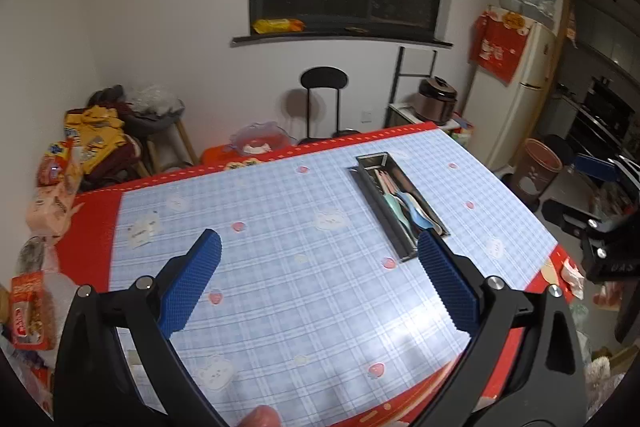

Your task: Organize utensils

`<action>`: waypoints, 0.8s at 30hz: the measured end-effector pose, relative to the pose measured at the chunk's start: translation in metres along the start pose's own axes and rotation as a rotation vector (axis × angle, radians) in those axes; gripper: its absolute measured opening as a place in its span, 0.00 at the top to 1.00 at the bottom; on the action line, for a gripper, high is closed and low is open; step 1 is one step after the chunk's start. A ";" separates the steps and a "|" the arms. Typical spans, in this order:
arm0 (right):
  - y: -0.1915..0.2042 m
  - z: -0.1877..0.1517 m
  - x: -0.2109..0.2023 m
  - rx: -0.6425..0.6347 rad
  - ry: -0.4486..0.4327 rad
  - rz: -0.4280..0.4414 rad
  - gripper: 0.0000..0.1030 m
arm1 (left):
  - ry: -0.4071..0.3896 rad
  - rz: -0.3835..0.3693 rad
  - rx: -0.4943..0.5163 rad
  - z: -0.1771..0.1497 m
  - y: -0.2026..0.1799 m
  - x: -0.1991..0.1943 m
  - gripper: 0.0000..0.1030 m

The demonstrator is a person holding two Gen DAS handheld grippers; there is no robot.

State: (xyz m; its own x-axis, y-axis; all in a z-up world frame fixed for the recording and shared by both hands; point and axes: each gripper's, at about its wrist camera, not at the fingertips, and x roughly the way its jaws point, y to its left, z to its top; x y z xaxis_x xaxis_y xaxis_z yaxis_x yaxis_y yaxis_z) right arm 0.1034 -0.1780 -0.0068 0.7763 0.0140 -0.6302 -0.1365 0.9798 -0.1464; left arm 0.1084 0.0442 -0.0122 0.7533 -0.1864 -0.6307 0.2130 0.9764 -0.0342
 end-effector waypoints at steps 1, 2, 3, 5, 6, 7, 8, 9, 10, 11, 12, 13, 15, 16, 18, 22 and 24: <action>0.001 -0.001 -0.003 0.001 -0.001 -0.002 0.06 | -0.011 0.011 0.003 0.000 0.001 -0.003 0.06; 0.001 -0.001 -0.005 0.003 -0.004 -0.003 0.06 | -0.016 0.016 0.006 -0.001 0.001 -0.005 0.06; 0.002 -0.002 -0.008 0.004 -0.006 -0.003 0.06 | -0.020 0.019 0.009 -0.001 0.000 -0.008 0.06; 0.002 -0.002 -0.011 0.005 -0.009 -0.007 0.06 | -0.025 0.016 0.013 -0.001 0.000 -0.013 0.06; 0.002 -0.002 -0.012 0.004 -0.010 -0.011 0.06 | -0.026 0.010 0.016 -0.001 0.000 -0.015 0.06; 0.002 -0.002 -0.013 0.004 -0.014 -0.016 0.06 | -0.027 0.007 0.018 -0.001 -0.001 -0.016 0.06; 0.001 -0.003 -0.014 0.006 -0.017 -0.019 0.06 | -0.029 0.007 0.019 -0.001 -0.001 -0.018 0.06; 0.001 -0.003 -0.015 0.009 -0.018 -0.020 0.06 | -0.031 0.008 0.020 -0.001 -0.002 -0.019 0.06; 0.001 -0.003 -0.016 0.012 -0.019 -0.021 0.06 | -0.033 0.007 0.020 -0.001 -0.002 -0.020 0.06; 0.000 -0.004 -0.017 0.016 -0.019 -0.024 0.06 | -0.035 0.003 0.017 -0.002 -0.001 -0.021 0.06; -0.002 -0.004 -0.017 0.021 -0.019 -0.025 0.06 | -0.036 -0.002 0.015 -0.001 -0.002 -0.022 0.06; -0.002 -0.004 -0.018 0.023 -0.018 -0.025 0.06 | -0.039 -0.008 0.014 -0.001 -0.002 -0.023 0.06; -0.003 -0.005 -0.019 0.025 -0.018 -0.030 0.06 | -0.043 -0.014 0.016 0.001 -0.004 -0.024 0.06; -0.004 -0.006 -0.019 0.025 -0.017 -0.033 0.06 | -0.046 -0.014 0.018 0.001 -0.004 -0.025 0.06; -0.005 -0.006 -0.020 0.027 -0.020 -0.036 0.06 | -0.050 -0.010 0.022 0.001 -0.005 -0.027 0.06; -0.009 -0.007 -0.022 0.033 -0.024 -0.041 0.06 | -0.054 -0.010 0.029 0.002 -0.009 -0.028 0.06; -0.011 -0.006 -0.022 0.036 -0.025 -0.047 0.06 | -0.055 -0.009 0.034 0.003 -0.011 -0.028 0.06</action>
State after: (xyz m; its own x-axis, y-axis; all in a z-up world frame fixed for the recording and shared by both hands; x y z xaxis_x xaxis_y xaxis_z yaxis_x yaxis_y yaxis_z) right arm 0.0843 -0.1900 0.0039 0.7962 -0.0273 -0.6044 -0.0780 0.9860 -0.1473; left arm 0.0866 0.0385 0.0081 0.7842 -0.2016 -0.5868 0.2401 0.9707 -0.0126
